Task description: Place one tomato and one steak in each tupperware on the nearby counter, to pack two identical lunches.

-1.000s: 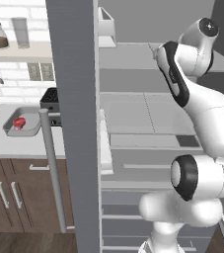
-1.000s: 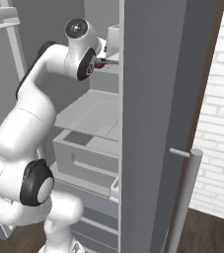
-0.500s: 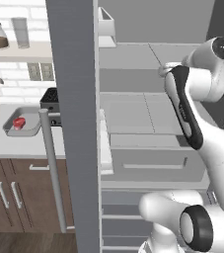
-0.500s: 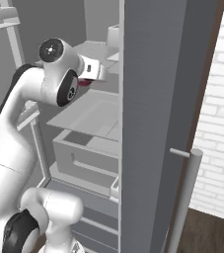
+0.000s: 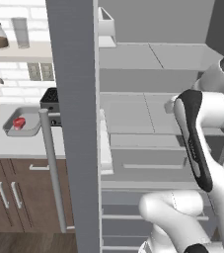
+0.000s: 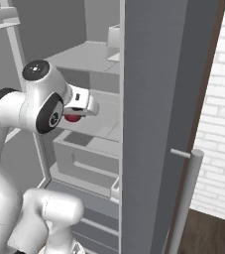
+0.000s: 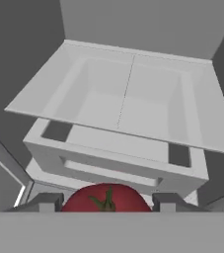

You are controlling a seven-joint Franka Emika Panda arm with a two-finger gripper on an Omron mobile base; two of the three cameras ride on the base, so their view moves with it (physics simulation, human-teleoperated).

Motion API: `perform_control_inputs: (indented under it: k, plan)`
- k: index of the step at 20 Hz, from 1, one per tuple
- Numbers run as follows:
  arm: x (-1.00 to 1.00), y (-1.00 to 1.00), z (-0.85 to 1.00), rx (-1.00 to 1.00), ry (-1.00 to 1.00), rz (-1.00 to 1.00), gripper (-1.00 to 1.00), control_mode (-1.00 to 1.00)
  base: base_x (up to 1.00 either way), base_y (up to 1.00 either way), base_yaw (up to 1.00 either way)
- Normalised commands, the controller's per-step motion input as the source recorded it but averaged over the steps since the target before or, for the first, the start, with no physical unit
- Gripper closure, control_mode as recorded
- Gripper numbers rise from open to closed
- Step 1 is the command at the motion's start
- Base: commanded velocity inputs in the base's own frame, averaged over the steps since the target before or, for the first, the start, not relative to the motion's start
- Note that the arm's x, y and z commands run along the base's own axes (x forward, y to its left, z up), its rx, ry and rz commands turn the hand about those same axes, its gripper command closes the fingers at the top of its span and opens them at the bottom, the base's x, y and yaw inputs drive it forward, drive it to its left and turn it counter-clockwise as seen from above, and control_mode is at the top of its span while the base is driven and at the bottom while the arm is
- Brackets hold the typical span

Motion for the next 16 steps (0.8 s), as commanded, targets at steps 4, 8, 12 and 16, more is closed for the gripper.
perform_control_inputs:
  k: [4, 8, 12, 16]
  plan:
    - [-0.73, 0.07, -0.37, 0.00, 0.05, 0.05, 1.00, 1.00, -0.25, 0.04, 0.01]
    - [0.00, 0.00, 0.00, 0.00, 0.00, 0.00, 1.00, 1.00, -1.00, 0.34, 0.08]
    - [0.00, 0.00, 0.00, 0.00, 0.00, 0.00, 1.00, 1.00, -0.82, 0.66, 0.35]
    - [0.00, 0.00, 0.00, 0.00, 0.00, 0.00, 1.00, 1.00, -0.30, 0.68, 0.65]
